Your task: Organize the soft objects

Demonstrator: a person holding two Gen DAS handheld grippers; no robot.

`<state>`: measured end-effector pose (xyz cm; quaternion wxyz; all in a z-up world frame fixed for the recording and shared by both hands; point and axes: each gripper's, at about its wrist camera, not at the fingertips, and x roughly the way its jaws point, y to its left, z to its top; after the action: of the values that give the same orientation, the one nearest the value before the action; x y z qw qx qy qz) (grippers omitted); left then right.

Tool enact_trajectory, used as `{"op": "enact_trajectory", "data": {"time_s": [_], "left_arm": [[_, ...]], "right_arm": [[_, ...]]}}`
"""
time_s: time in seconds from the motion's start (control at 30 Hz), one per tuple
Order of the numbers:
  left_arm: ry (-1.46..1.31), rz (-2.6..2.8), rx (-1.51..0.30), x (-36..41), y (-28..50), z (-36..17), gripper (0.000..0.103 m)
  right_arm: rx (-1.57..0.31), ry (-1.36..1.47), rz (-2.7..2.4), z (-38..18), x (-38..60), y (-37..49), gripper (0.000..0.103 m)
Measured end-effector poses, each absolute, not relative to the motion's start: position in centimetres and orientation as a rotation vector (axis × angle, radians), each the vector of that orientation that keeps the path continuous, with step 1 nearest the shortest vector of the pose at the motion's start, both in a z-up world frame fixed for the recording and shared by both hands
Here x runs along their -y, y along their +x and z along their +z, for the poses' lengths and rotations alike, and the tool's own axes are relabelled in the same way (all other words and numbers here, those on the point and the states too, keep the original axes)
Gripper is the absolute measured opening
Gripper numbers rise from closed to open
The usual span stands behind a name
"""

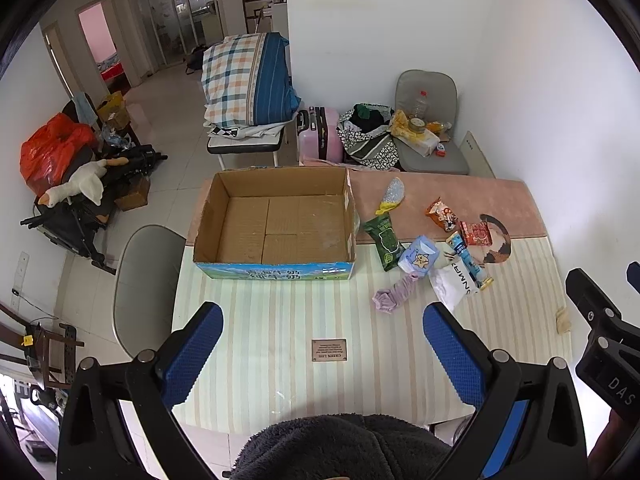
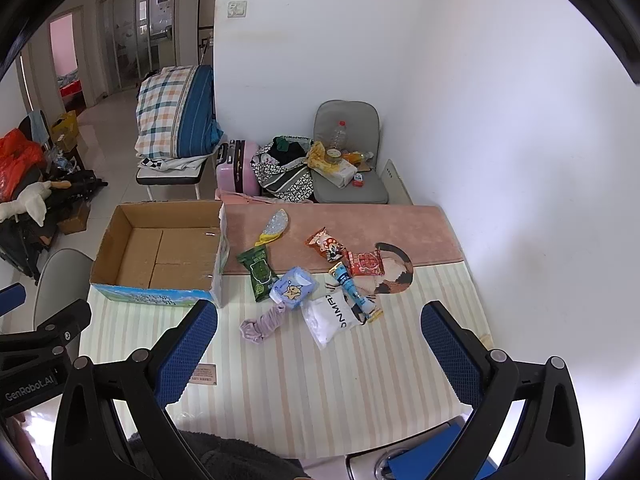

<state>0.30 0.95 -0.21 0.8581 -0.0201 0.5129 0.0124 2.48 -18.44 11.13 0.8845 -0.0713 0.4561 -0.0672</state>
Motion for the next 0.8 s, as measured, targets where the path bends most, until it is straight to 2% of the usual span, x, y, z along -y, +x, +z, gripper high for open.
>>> {"op": "enact_trajectory", "data": {"time_s": [0.8], "left_arm": [[-0.030,0.022,-1.074,-0.73,0.41,-0.04,0.103]], "right_arm": [[-0.946,-0.136,-0.135,11.25,18.11,1.96,0.103]]}}
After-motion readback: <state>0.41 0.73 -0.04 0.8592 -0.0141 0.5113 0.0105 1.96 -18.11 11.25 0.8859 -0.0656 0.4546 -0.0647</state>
